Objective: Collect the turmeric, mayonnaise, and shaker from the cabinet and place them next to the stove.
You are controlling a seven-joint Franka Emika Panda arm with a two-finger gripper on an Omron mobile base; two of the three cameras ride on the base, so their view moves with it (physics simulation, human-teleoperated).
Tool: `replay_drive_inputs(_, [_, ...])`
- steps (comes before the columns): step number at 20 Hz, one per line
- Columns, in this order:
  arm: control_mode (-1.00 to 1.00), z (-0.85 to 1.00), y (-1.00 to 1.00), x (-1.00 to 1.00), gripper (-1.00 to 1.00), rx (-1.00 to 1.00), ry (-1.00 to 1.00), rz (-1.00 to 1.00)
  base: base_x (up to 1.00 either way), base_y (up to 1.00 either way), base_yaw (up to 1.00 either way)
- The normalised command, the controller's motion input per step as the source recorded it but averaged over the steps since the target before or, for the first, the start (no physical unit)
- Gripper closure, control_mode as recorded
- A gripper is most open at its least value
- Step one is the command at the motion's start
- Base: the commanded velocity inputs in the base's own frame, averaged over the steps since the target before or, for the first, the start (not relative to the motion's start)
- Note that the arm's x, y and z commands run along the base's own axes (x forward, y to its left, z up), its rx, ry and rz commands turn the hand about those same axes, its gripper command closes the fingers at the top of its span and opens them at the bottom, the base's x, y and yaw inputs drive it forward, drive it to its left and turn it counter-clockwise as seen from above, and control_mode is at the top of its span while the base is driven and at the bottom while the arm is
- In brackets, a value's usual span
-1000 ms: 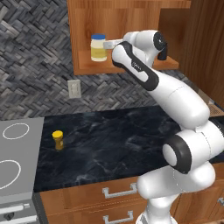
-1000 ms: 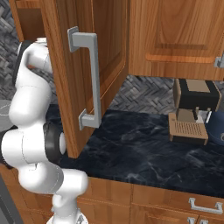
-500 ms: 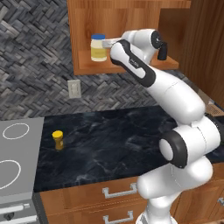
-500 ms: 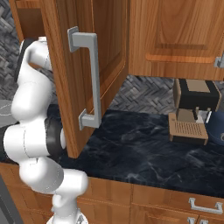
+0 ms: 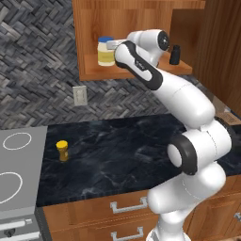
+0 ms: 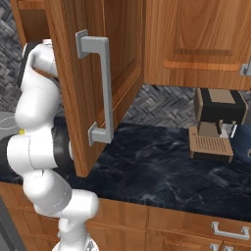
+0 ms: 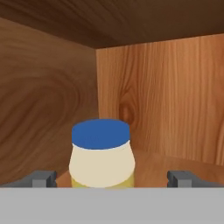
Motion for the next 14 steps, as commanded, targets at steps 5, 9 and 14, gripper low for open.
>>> replay_drive_inputs(5, [-1.00, 0.02, 0.15, 0.19, -1.00, 0.00, 0.00, 0.00, 0.00, 0.00, 0.00])
replay_drive_inputs(9, [-1.00, 0.00, 0.14, 0.23, -1.00, 0.00, 0.00, 0.00, 0.00, 0.00, 0.00])
replay_drive_inputs(14, [-1.00, 0.00, 0.12, 0.23, -1.00, 0.00, 0.00, 0.00, 0.00, 0.00, 0.00])
